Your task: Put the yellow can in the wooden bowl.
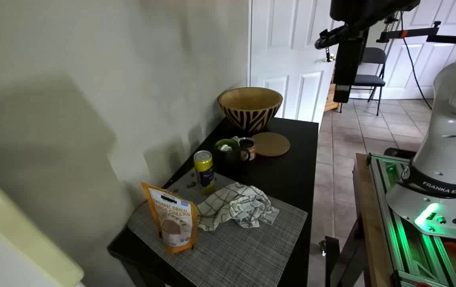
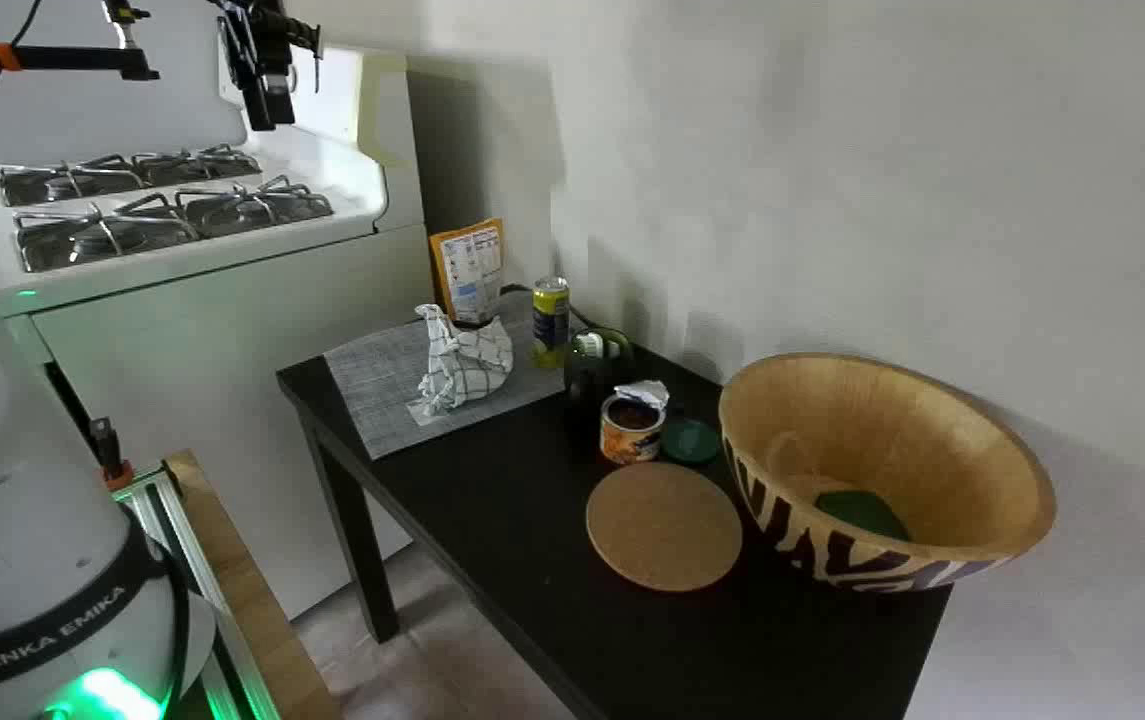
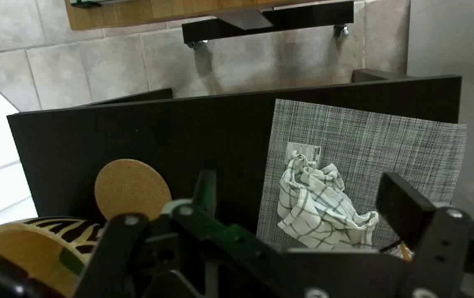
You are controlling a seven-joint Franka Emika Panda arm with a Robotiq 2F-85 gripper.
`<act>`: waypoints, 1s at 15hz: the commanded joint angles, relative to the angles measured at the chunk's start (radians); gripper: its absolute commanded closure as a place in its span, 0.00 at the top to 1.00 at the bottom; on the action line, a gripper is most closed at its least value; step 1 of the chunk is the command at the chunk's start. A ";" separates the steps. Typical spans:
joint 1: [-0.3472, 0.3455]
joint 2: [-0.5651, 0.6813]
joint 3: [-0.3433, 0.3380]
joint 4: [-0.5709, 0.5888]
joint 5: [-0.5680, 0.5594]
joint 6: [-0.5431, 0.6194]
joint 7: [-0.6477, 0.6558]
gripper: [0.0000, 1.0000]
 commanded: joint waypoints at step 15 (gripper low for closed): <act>-0.022 -0.009 -0.050 0.000 -0.053 0.015 0.013 1.00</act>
